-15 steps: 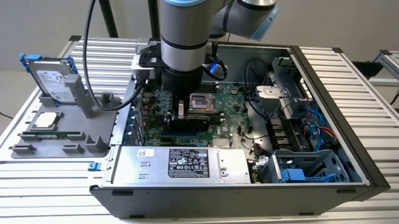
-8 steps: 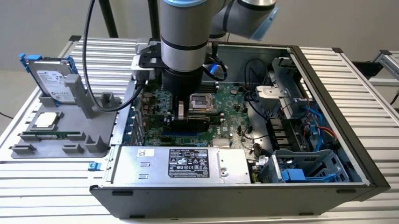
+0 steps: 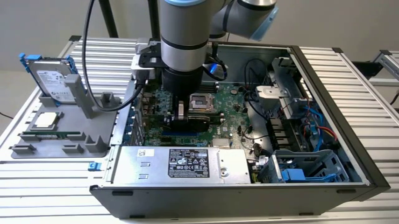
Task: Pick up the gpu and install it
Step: 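Insert the gpu into the slot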
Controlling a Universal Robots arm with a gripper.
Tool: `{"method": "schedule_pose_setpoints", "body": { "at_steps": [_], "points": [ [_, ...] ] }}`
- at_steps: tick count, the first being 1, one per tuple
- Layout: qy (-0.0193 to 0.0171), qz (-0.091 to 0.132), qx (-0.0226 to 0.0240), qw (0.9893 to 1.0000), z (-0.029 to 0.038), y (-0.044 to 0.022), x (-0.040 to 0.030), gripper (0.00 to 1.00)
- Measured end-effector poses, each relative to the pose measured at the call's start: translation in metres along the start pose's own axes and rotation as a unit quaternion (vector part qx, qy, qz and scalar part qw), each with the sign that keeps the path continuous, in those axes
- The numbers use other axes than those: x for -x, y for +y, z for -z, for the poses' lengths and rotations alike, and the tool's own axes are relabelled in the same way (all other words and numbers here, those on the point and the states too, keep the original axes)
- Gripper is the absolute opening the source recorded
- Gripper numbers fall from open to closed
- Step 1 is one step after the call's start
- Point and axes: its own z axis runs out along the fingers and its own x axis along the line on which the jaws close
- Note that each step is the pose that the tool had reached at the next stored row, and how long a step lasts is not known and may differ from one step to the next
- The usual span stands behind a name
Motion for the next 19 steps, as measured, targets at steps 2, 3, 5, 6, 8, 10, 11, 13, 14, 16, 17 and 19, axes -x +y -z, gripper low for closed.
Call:
{"method": "schedule_pose_setpoints", "body": {
  "at_steps": [2,3,5,6,8,10,11,13,14,16,17,19],
  "points": [
    [-0.0001,0.000,0.0000,1.0000,0.0000,0.0000,0.0000,0.00],
    [-0.0001,0.000,0.0000,1.0000,0.0000,0.0000,0.0001,0.00],
    [0.0000,0.000,0.0000,1.0000,0.0001,0.0000,0.0001,0.00],
    [0.0000,0.000,0.0000,1.0000,0.0001,0.0000,0.0001,0.00],
    [0.0000,0.000,0.0000,1.0000,0.0002,0.0000,0.0001,0.00],
    [-0.0001,0.000,0.0000,1.0000,0.0001,0.0001,-0.0001,0.00],
    [0.0000,0.000,0.0001,1.0000,0.0002,0.0001,-0.0001,0.00],
    [0.0000,0.000,0.0001,1.0000,0.0002,0.0000,-0.0001,0.00],
    [0.0000,0.000,0.0001,1.0000,0.0002,0.0000,-0.0001,0.00],
    [0.0000,0.000,0.0001,1.0000,0.0003,0.0000,-0.0002,0.00],
    [0.0000,0.000,0.0001,1.0000,0.0002,0.0001,-0.0002,0.00],
    [0.0000,0.000,0.0001,1.0000,0.0002,0.0000,-0.0002,0.00]
  ]
}}
